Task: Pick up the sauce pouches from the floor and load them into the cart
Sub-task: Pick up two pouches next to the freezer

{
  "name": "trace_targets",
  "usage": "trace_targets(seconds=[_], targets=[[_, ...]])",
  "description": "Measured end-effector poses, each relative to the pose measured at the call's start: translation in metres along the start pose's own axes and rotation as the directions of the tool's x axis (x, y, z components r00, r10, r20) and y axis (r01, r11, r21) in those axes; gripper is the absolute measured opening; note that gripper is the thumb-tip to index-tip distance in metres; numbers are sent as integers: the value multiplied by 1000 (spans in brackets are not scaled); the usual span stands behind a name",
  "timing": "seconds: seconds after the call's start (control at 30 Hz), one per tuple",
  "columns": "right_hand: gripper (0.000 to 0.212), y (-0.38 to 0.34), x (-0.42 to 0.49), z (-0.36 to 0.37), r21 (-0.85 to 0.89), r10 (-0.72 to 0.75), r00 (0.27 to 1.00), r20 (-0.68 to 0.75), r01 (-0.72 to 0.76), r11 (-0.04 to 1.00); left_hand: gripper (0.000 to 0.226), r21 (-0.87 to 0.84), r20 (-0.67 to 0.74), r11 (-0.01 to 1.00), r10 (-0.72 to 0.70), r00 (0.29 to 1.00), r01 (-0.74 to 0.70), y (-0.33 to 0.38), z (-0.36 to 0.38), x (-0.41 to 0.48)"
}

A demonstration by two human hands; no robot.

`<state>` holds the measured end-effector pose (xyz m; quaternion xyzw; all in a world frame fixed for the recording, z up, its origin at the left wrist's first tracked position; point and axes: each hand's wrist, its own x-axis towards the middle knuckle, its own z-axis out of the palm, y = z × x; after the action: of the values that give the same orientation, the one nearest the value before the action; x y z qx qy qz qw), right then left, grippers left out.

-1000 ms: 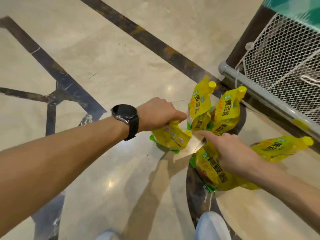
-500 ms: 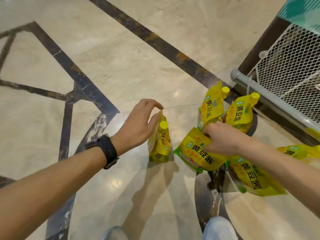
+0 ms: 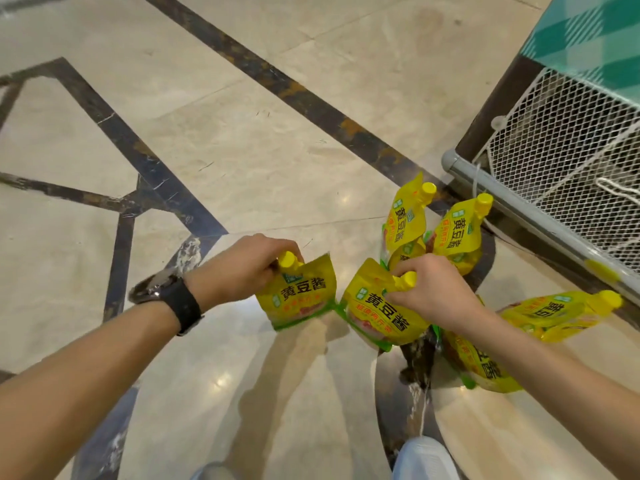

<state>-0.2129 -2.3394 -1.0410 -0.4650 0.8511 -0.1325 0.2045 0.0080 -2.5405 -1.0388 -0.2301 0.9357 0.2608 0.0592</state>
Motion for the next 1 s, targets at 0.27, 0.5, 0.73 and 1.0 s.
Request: trace_targets(seconds=[0.27,0.5,0.73,1.0], targets=[[31,14,-8,15,246,-8,998,-68,25,969,16,-133,-35,991,27,999,-32,3,12,-5],[32,3,22,9,206,-204,979,25,195,959,14,-213,-79,976,25,997,-42,-6,7,-9],[40,32,-2,34,623,182,982,-48,-112,774,34,-680,-2,715,-220,976,160,-38,43,-21],[63,41,5,47,899,295,954,59,-179,399,80,-763,47,608,-287,957,219,-56,107,-28]])
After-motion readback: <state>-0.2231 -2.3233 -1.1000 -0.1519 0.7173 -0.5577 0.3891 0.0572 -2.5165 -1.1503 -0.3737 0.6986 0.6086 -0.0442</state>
